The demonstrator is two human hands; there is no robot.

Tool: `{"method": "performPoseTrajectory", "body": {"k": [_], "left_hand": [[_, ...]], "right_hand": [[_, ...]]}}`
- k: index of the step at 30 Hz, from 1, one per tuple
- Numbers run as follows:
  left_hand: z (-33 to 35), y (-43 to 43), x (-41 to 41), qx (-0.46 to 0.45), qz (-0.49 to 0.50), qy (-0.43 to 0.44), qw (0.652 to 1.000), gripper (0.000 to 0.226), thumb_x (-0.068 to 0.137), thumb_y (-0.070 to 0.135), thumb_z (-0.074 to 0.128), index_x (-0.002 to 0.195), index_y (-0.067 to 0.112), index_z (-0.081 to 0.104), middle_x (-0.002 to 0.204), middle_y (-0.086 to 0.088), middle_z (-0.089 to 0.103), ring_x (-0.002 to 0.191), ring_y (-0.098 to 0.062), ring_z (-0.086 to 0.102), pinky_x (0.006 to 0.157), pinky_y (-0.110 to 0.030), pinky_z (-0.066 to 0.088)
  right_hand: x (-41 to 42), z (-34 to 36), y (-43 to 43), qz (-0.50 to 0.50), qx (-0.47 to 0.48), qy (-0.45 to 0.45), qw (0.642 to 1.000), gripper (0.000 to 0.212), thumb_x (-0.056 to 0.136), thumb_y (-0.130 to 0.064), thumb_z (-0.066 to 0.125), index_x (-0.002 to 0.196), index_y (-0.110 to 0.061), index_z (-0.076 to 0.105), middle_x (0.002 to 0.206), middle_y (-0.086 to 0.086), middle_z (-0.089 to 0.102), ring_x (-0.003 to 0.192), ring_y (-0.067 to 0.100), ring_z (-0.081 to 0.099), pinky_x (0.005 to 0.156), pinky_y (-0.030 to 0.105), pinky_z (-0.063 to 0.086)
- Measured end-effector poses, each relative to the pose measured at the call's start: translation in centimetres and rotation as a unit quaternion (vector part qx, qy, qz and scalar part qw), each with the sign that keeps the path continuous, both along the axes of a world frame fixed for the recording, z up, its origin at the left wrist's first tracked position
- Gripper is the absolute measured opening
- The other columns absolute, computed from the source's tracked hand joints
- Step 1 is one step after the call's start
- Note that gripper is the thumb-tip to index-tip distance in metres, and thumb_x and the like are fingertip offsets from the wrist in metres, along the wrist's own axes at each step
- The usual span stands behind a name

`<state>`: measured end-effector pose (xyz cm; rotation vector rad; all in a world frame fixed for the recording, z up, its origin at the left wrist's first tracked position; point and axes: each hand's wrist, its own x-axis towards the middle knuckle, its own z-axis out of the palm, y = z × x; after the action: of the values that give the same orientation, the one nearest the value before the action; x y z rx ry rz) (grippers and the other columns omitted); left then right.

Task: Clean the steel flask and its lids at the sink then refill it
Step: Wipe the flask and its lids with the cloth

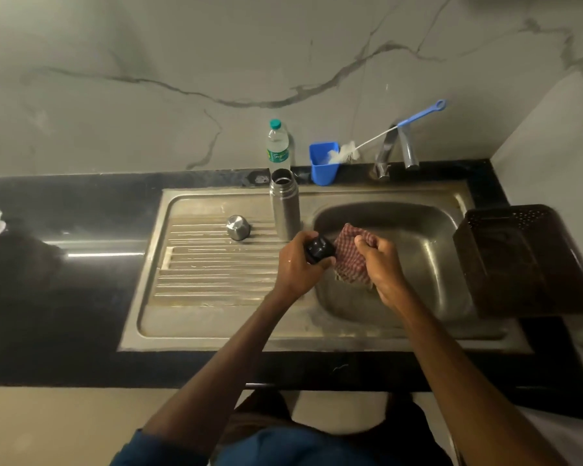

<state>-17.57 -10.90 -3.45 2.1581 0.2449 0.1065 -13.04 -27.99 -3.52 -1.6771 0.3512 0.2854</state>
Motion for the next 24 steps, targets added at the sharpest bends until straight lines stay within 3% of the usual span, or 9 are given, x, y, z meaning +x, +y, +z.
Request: {"method": "performPoseTrajectory", "body": {"k": [3, 6, 9, 11, 12, 15, 17, 19, 24], "left_hand": [[0.0, 1.9, -0.7, -0.005, 0.004, 0.009, 1.0, 0.056, 0.075, 0.035, 0.092, 0.119, 0.018, 0.064, 0.107, 0.005, 0.074, 0.095, -0.011, 0.07, 0.083, -0.034, 0.061], [0.0, 3.6, -1.4, -0.018, 0.014, 0.017, 1.0, 0.054, 0.074, 0.034, 0.092, 0.117, 0.02, 0.062, 0.106, 0.005, 0.074, 0.098, -0.011, 0.071, 0.082, -0.035, 0.062], [-0.7, 5.8, -2.3, -0.013, 0.03, 0.048, 0.998, 0.056, 0.074, 0.034, 0.093, 0.119, 0.02, 0.064, 0.111, 0.002, 0.074, 0.1, -0.013, 0.071, 0.074, -0.01, 0.055], [-1.3, 7.3, -2.7, 0.007, 0.053, 0.067, 0.996, 0.057, 0.073, 0.038, 0.094, 0.119, 0.018, 0.066, 0.112, -0.001, 0.074, 0.093, -0.013, 0.071, 0.065, -0.004, 0.048], [-1.7, 8.0, -2.6, 0.024, 0.063, 0.072, 0.995, 0.059, 0.072, 0.042, 0.093, 0.119, 0.018, 0.066, 0.112, -0.003, 0.075, 0.091, -0.014, 0.071, 0.066, -0.006, 0.049], [-2.4, 9.4, -1.6, 0.082, 0.08, 0.096, 0.989, 0.067, 0.073, 0.047, 0.091, 0.123, 0.017, 0.056, 0.112, -0.006, 0.074, 0.095, -0.022, 0.071, 0.074, -0.031, 0.058], [-3.0, 10.1, -0.1, 0.128, 0.073, 0.109, 0.983, 0.066, 0.073, 0.044, 0.092, 0.12, 0.02, 0.052, 0.111, -0.007, 0.072, 0.096, -0.027, 0.069, 0.075, -0.04, 0.059], [-3.5, 10.6, 1.5, 0.176, 0.051, 0.111, 0.977, 0.063, 0.073, 0.039, 0.092, 0.118, 0.02, 0.053, 0.111, -0.006, 0.07, 0.099, -0.028, 0.066, 0.076, -0.044, 0.059], [-5.2, 10.8, 5.8, 0.318, 0.011, 0.141, 0.937, 0.054, 0.082, 0.036, 0.084, 0.12, 0.016, 0.052, 0.114, -0.008, 0.071, 0.11, -0.031, 0.058, 0.087, -0.041, 0.049]], "right_hand": [[-0.3, -0.1, 2.3, -0.004, 0.022, 0.015, 1.0, 0.016, 0.103, -0.028, 0.061, 0.112, -0.019, 0.07, 0.104, 0.007, 0.076, 0.096, 0.026, 0.075, 0.087, 0.048, 0.062], [-0.5, 0.1, 4.2, -0.035, 0.047, 0.041, 0.997, 0.016, 0.104, -0.027, 0.06, 0.113, -0.016, 0.068, 0.101, 0.005, 0.075, 0.094, 0.023, 0.074, 0.082, 0.04, 0.063], [-0.2, -0.2, 5.3, -0.077, 0.056, 0.068, 0.993, 0.018, 0.104, -0.025, 0.059, 0.112, -0.011, 0.066, 0.096, 0.003, 0.074, 0.086, 0.016, 0.072, 0.068, 0.028, 0.058], [0.3, -0.8, 5.9, -0.083, 0.054, 0.078, 0.992, 0.02, 0.103, -0.026, 0.06, 0.111, -0.009, 0.068, 0.098, 0.006, 0.075, 0.087, 0.018, 0.073, 0.07, 0.029, 0.059], [0.7, -1.0, 6.1, -0.081, 0.054, 0.081, 0.992, 0.018, 0.103, -0.026, 0.061, 0.109, -0.01, 0.068, 0.099, 0.007, 0.075, 0.089, 0.019, 0.073, 0.073, 0.031, 0.059], [1.7, -1.6, 6.1, -0.082, 0.046, 0.085, 0.992, 0.014, 0.103, -0.025, 0.061, 0.094, -0.015, 0.066, 0.099, 0.009, 0.075, 0.09, 0.023, 0.074, 0.079, 0.037, 0.061], [2.6, -1.9, 5.9, -0.084, 0.042, 0.092, 0.991, 0.014, 0.102, -0.026, 0.061, 0.098, -0.014, 0.066, 0.098, 0.009, 0.075, 0.091, 0.023, 0.073, 0.081, 0.039, 0.062], [3.4, -2.2, 5.7, -0.087, 0.04, 0.096, 0.991, 0.017, 0.103, -0.027, 0.061, 0.105, -0.011, 0.066, 0.1, 0.009, 0.074, 0.093, 0.024, 0.073, 0.084, 0.041, 0.062], [5.3, -2.9, 4.9, -0.09, 0.021, 0.096, 0.991, 0.013, 0.102, -0.025, 0.06, 0.094, -0.016, 0.064, 0.104, 0.013, 0.074, 0.098, 0.027, 0.073, 0.09, 0.048, 0.061]]}}
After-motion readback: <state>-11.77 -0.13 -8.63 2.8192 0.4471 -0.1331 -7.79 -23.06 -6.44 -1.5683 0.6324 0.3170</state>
